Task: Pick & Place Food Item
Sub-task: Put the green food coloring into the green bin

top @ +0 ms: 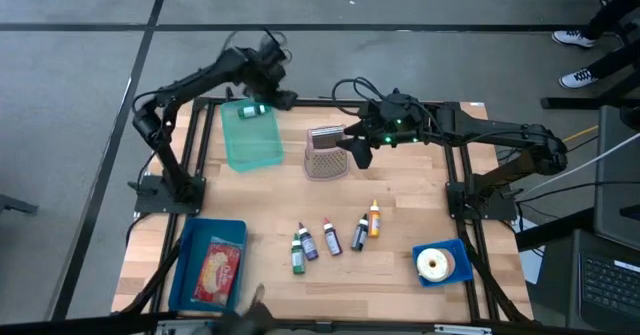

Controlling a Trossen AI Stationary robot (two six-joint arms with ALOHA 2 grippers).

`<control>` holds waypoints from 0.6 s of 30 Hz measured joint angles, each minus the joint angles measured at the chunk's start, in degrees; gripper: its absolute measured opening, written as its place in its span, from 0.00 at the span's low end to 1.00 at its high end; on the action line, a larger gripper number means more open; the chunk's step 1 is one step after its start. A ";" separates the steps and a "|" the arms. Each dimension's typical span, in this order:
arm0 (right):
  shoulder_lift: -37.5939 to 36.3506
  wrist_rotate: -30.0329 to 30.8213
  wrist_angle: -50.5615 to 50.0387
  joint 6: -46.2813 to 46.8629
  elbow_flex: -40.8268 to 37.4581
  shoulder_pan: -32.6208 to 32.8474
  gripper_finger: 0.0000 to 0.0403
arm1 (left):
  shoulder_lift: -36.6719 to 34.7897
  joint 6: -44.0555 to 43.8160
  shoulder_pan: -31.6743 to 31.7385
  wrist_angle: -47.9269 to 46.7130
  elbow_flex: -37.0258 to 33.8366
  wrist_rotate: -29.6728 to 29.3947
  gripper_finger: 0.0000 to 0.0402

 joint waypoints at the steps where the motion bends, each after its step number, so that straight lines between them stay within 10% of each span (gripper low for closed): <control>1: 0.00 -0.50 -0.03 -0.56 0.00 -0.02 0.57 | 0.00 -1.68 -1.93 -1.01 0.00 -0.81 0.49; 18: 0.00 -7.10 -4.89 -12.26 0.00 -0.02 0.57 | 0.13 -38.59 -30.47 -4.56 -3.28 -18.23 0.52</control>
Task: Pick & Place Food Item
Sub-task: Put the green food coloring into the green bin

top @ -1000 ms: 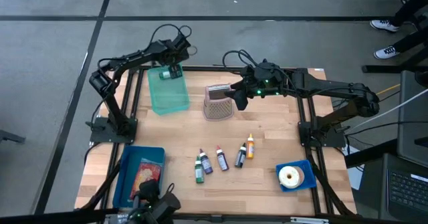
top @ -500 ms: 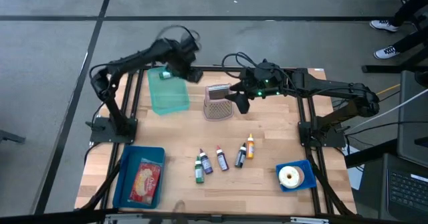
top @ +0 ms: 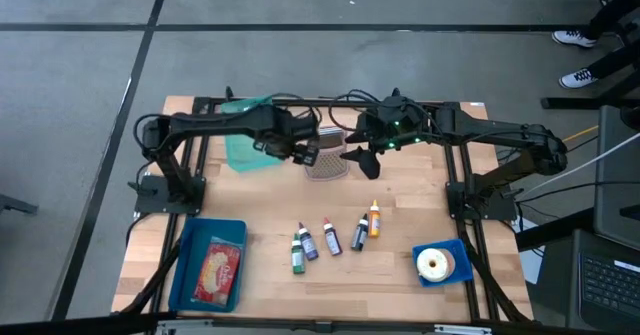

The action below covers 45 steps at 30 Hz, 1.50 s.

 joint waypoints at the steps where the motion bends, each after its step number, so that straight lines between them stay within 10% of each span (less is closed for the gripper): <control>1: 0.00 -0.40 -0.09 -0.33 0.00 0.00 0.57 | 0.00 -2.02 -0.96 -0.26 0.00 -0.05 0.52; 18: 0.00 -4.50 -1.41 -3.74 0.00 0.00 0.58 | 2.59 -36.40 -21.14 2.57 0.02 -4.21 0.52; 30: 0.00 -6.00 -2.97 -3.92 0.01 0.02 0.58 | 13.95 -47.75 -28.95 14.35 -0.02 4.63 0.52; 45: 0.00 -5.94 -4.07 -3.32 0.01 1.53 0.58 | 15.82 -60.92 -34.49 12.64 -0.02 2.19 0.52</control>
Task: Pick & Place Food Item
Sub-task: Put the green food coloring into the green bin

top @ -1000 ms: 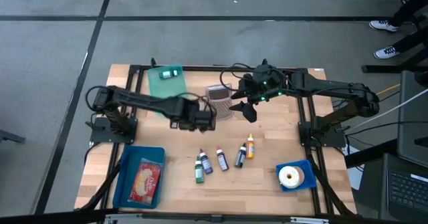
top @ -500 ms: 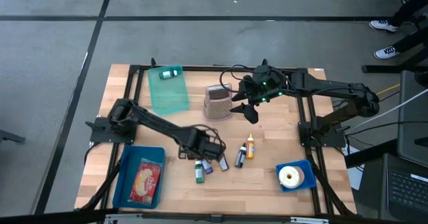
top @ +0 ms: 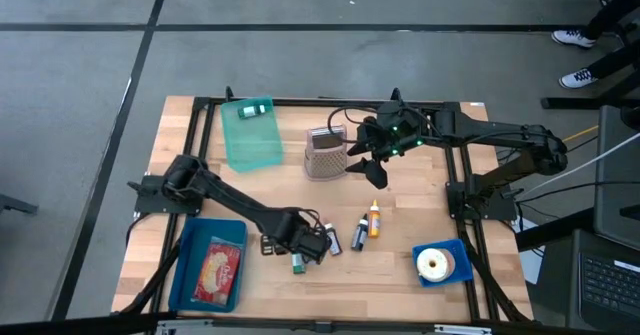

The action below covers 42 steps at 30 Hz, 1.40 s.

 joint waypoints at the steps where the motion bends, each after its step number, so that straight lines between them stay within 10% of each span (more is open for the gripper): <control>1: 0.00 0.00 0.00 -0.01 -0.01 0.00 0.58 | 0.27 0.00 0.03 -0.19 0.00 0.18 0.52; 24: 0.00 0.15 -0.42 0.38 -0.01 0.76 0.57 | 5.26 1.55 0.62 -3.11 -0.04 1.87 0.51; 42: 0.00 0.15 -1.03 -0.23 0.01 0.76 0.57 | 6.82 0.16 -0.32 0.97 0.04 2.09 0.30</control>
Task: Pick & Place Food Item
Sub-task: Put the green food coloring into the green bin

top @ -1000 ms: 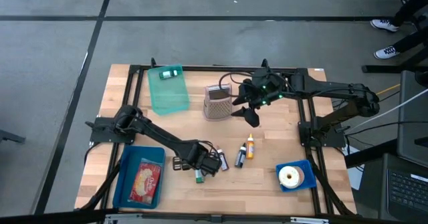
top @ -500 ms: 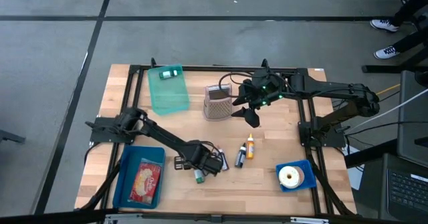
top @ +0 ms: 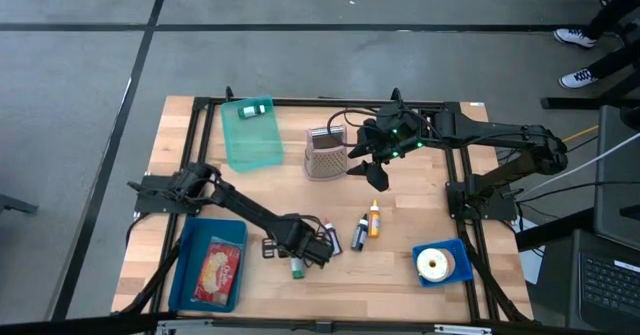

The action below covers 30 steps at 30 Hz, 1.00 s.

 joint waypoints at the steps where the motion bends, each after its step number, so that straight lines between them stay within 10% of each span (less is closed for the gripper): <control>1: 0.00 0.00 0.00 -0.02 -0.02 0.00 0.57 | -0.08 0.02 -0.04 0.34 0.00 -0.57 0.29; 11: 0.00 0.01 0.18 -0.20 -0.01 -0.07 0.57 | -5.88 -0.08 -0.29 -3.91 -0.02 -11.74 0.29; 22: 0.00 2.00 1.08 0.68 -0.01 -0.07 0.57 | -22.47 3.85 0.52 -30.84 -0.04 -22.72 0.28; 30: 0.00 5.60 3.02 3.87 -0.01 -0.86 0.57 | -36.23 36.51 9.17 -35.98 -0.02 -31.74 0.28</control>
